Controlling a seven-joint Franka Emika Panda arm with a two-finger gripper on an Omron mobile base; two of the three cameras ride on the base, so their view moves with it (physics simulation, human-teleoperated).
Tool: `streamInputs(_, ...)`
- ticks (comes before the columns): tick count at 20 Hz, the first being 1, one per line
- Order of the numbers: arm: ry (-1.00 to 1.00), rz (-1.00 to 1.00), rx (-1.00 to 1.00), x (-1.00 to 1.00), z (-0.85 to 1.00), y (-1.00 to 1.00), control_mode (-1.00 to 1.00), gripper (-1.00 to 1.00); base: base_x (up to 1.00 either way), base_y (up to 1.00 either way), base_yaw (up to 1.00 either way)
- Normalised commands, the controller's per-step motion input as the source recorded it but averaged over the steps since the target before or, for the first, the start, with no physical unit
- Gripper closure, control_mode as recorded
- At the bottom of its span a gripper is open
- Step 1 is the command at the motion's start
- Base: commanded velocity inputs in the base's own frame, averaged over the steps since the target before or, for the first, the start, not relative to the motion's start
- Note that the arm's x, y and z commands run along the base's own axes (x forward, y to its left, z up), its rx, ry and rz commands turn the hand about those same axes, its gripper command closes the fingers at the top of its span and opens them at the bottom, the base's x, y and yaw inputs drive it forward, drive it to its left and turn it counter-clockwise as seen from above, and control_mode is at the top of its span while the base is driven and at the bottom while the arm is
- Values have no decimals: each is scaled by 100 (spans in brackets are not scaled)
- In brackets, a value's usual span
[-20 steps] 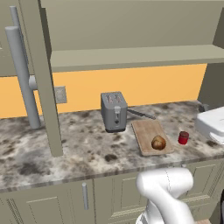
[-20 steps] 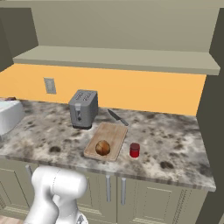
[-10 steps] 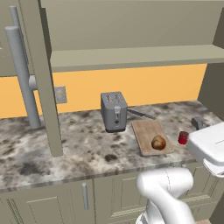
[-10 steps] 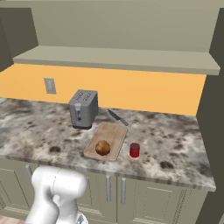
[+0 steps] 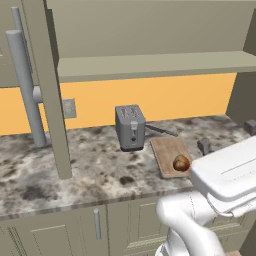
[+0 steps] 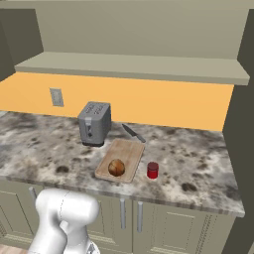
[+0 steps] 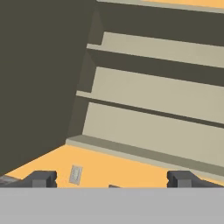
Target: Pick the bread, place it on the cutting board, pick the jam, place it on the counter, and close the cabinet.
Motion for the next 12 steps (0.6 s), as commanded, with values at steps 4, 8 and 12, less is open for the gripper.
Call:
streamInputs(4,-2,8,-2,0,0,30,-100,-100,0,0,0)
streamInputs(8,-4,8,-2,0,0,34,-100,-100,0,0,0)
streamInputs(12,-4,7,-2,0,0,37,-100,-100,0,0,0)
